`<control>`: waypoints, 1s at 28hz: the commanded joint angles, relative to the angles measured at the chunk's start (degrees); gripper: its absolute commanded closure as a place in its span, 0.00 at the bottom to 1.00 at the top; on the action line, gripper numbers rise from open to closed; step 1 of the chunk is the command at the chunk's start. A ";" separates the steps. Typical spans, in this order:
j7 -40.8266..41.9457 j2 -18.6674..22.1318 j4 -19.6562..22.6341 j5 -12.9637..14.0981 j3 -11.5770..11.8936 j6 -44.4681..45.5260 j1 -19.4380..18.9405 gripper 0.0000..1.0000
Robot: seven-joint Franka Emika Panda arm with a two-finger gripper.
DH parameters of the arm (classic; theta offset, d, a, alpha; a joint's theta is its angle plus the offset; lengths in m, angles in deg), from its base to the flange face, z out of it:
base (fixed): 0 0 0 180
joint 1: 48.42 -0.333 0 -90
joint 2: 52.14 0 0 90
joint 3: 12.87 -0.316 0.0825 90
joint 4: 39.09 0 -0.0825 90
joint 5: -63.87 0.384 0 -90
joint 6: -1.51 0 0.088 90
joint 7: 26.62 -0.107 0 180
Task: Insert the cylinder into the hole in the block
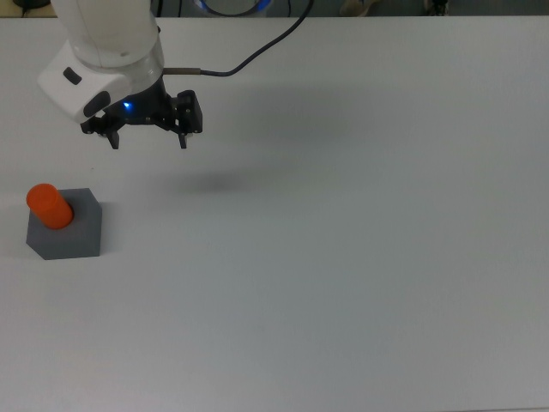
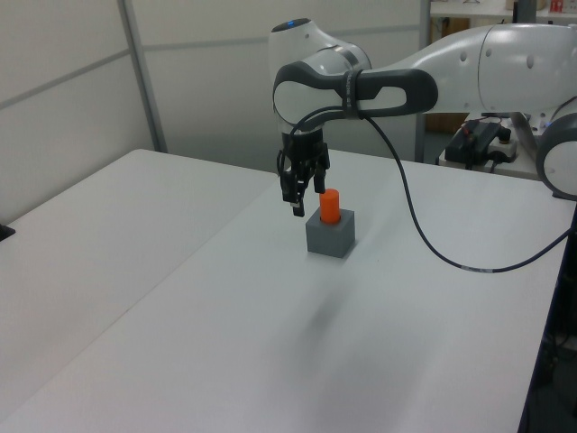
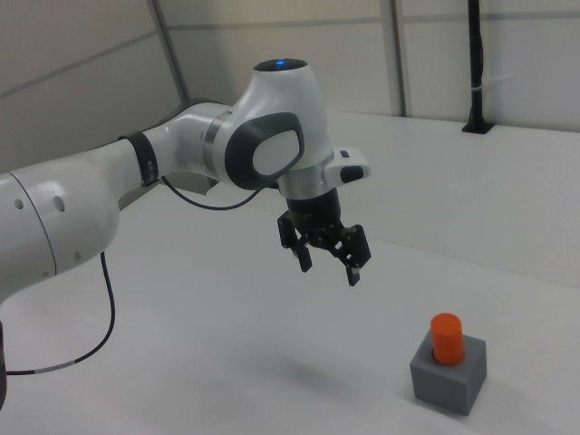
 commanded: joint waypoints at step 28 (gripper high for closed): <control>-0.44 1.78 0.46 -1.70 0.22 3.04 -0.32 0.00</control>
